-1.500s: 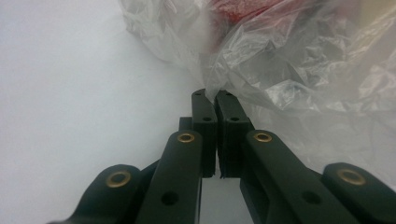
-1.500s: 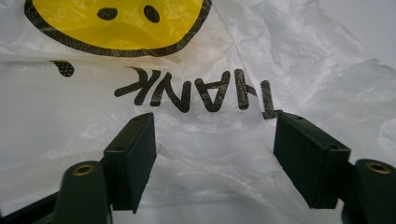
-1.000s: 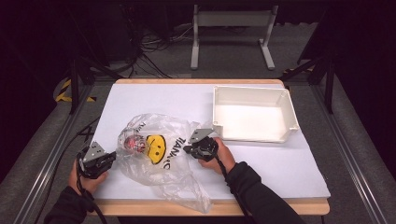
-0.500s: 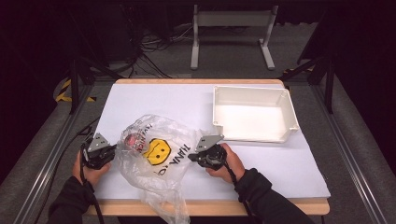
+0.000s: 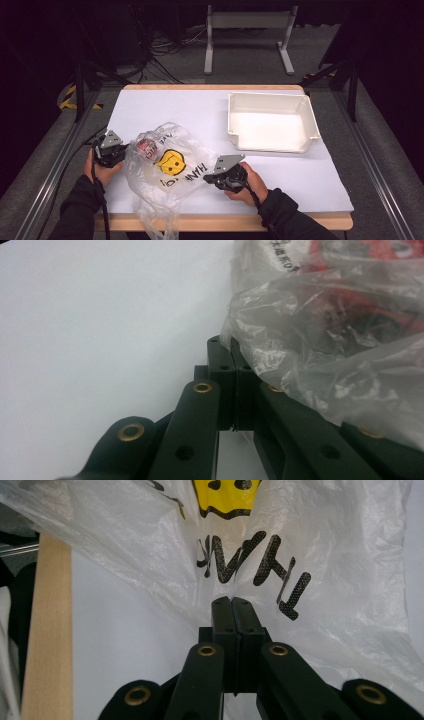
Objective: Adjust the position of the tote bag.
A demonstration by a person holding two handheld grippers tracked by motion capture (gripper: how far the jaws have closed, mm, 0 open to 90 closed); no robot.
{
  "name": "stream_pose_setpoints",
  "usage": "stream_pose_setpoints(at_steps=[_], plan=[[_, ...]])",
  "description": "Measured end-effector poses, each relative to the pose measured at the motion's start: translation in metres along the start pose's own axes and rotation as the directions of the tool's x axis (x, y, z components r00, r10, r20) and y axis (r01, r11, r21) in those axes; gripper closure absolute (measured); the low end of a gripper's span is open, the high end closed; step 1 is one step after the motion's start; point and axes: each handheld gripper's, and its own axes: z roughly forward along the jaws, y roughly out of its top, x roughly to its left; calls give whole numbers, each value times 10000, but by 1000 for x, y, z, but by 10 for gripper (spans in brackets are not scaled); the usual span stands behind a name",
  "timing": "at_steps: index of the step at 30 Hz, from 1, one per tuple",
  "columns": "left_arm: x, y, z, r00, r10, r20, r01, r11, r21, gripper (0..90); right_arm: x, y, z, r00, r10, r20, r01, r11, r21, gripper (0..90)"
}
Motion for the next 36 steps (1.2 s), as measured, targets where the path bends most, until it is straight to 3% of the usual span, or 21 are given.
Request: stream_pose_setpoints(at_steps=[5, 6, 7, 9, 11, 14, 17, 20, 22, 24, 28, 30, 31, 32, 34, 36], plan=[[4, 2, 4, 10000, -3, 21, 3, 10000, 20, 888, 5, 0, 1, 10000, -24, -69, 24, 10000, -28, 894], [4, 2, 3, 9999, -72, -90, 71, 10000, -23, 861, 6, 0, 1, 10000, -39, -59, 39, 10000, -34, 871], [5, 1, 1, 9999, -117, -103, 116, 9999, -42, 813, 6, 0, 0, 10000, -41, -5, 41, 10000, -37, 790], [6, 0, -5, 9996, -71, -271, 68, 9999, -118, 753, 5, 0, -4, 10000, -39, 91, 39, 10000, -67, 757], [7, -3, -15, 9981, -213, -586, 196, 9994, -290, 653, 5, 2, -9, 9997, -103, 220, 107, 9998, -182, 664], [6, -7, -33, 9959, -408, -805, 352, 9969, -702, 567, 4, 6, -20, 9986, -210, 495, 229, 9990, -384, 601], [7, -11, -55, 9930, -588, -1025, 471, 9925, -1128, 478, 0, 8, -33, 9959, -180, 887, 245, 9970, -728, 583], [3, -17, -76, 9898, -1003, -1014, 837, 9842, -1562, 436, -9, 6, -40, 9912, -98, 1322, 193, 9973, -712, 583], [-1, -21, -88, 9909, -942, -956, 770, 9824, -1701, 424, -13, 2, -41, 9865, -52, 1639, 147, 9983, -567, 583], [-5, -25, -99, 9885, -1043, -1095, 834, 9801, -1801, 403, -18, -2, -41, 9864, 127, 1641, -36, 9985, -553, 578], [-13, -32, -115, 9869, -1444, -713, 1272, 9705, -2050, 371, -25, -8, -38, 9881, 529, 1445, -462, 9977, -493, 532], [-23, -34, -122, 9900, -1371, -327, 1275, 9700, -2070, 344, -25, -8, -38, 9904, 619, 1238, -562, 9972, -493, 509], [-23, -34, -122, 9900, -1371, -327, 1275, 9700, -2070, 325, -25, -8, -38, 9904, 619, 1238, -562, 9972, -493, 509], [-30, -34, -123, 9903, -1380, -134, 1326, 9708, -1997, 303, -21, -7, -40, 9940, 492, 974, -450, 9980, -453, 464], [-46, -33, -118, 9926, -1189, 234, 1212, 9769, -1760, 260, -20, -6, -43, 9928, 455, 1108, -394, 9976, -567, 446], [-59, -33, -106, 9945, -876, 572, 948, 9859, -1380, 245, -21, -2, -50, 9909, 609, 1201, -484, 9934, -1043, 446]])
